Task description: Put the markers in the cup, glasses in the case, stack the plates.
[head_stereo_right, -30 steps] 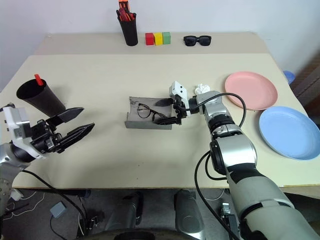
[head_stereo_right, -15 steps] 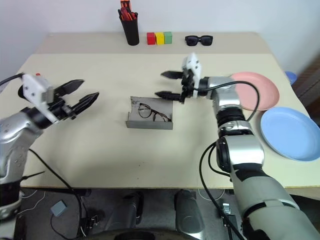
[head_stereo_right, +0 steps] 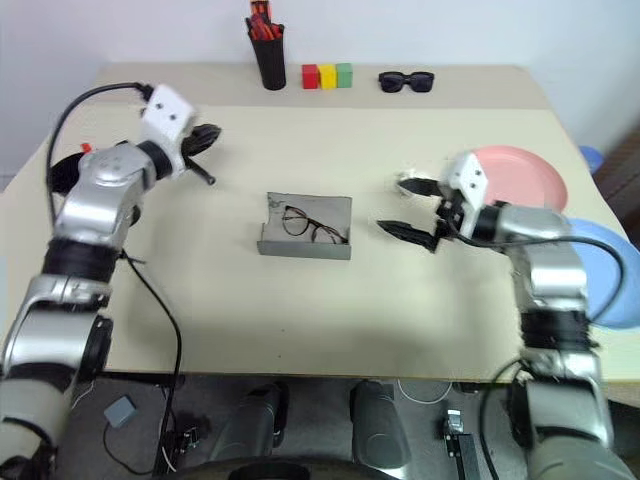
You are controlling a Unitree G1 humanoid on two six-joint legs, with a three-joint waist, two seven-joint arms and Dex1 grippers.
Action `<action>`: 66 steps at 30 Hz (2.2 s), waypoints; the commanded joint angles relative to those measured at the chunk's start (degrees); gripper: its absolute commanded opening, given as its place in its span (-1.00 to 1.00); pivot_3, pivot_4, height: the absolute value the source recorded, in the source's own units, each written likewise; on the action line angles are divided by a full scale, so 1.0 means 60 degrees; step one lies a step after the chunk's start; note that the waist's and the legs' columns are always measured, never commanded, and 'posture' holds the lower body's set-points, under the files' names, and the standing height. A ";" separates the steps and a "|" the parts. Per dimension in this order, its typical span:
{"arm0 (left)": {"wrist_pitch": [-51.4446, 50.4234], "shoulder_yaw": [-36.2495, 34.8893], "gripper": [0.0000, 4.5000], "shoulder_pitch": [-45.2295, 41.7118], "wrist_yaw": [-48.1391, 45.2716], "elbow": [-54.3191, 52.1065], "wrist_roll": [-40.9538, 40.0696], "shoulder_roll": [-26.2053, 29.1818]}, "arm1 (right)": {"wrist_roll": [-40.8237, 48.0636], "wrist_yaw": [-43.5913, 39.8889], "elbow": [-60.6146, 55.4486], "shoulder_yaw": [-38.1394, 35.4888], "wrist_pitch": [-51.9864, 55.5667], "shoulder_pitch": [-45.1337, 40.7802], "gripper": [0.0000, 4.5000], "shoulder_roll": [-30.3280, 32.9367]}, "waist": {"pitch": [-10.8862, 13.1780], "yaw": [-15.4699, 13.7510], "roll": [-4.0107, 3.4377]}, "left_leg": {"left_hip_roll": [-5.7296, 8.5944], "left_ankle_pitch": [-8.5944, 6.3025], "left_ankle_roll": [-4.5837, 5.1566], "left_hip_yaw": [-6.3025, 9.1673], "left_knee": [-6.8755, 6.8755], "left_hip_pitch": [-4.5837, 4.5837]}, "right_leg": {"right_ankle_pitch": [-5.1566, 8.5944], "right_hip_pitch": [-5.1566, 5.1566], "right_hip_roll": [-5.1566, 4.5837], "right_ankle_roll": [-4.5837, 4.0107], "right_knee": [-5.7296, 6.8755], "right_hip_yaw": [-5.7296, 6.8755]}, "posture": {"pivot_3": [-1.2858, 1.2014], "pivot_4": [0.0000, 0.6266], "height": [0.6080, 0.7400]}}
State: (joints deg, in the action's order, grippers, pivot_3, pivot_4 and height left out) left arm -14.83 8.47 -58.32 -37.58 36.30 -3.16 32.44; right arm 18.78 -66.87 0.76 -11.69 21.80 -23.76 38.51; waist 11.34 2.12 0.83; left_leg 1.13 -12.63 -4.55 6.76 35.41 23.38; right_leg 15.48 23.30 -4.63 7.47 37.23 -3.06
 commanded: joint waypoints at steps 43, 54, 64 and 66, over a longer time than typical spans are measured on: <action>0.3683 0.1072 -0.98 -0.2455 -0.5138 0.5948 0.2737 -0.1636 | 0.1550 -0.0214 -0.1695 -0.1112 -0.2885 0.4070 1.00 0.0707 | 0.0012 0.0063 0.0022 | 0.0006 -0.0008 0.0014 0.0000 0.0042 0.0008 | 0.0003 -0.0018 -0.0004 0.0021 0.0004 -0.0003 | 0.03 -0.52 1.00; 0.2473 0.0341 -0.98 -0.0099 -0.7392 0.0794 0.1124 -0.0532 | 0.1460 0.0252 -0.1410 -0.0742 -0.2802 0.3831 1.00 0.0684 | 0.0010 0.0067 0.0018 | 0.0004 -0.0009 0.0015 0.0002 0.0051 0.0007 | 0.0003 -0.0019 -0.0006 0.0020 0.0016 -0.0005 | 0.03 -0.52 1.00; 0.0182 0.0876 -0.98 0.2047 -0.7033 -0.3277 0.0755 -0.0046 | 0.1332 0.0505 -0.1069 -0.0476 -0.2471 0.3942 1.00 0.0784 | 0.0004 0.0050 0.0009 | 0.0002 -0.0013 0.0023 0.0005 0.0099 -0.0009 | 0.0003 -0.0047 -0.0004 0.0017 0.0042 -0.0005 | 0.03 -0.52 1.00; 0.0162 0.1063 -0.98 0.2355 -0.6969 -0.3492 0.0841 0.0047 | 0.1359 0.0462 -0.1025 -0.0520 -0.2496 0.4011 1.00 0.0800 | 0.0004 0.0048 0.0009 | 0.0002 -0.0013 0.0023 0.0005 0.0100 -0.0010 | 0.0003 -0.0048 -0.0004 0.0017 0.0043 -0.0005 | 0.03 -0.52 1.00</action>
State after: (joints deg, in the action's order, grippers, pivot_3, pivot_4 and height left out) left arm -13.32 13.88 -44.63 -79.74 17.36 1.24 31.79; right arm 26.58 -63.93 -5.08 -13.93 7.15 0.25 42.72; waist 11.37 2.41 0.89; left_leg 1.14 -12.71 -4.41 6.79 36.01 23.32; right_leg 15.50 23.01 -4.65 7.57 37.49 -3.09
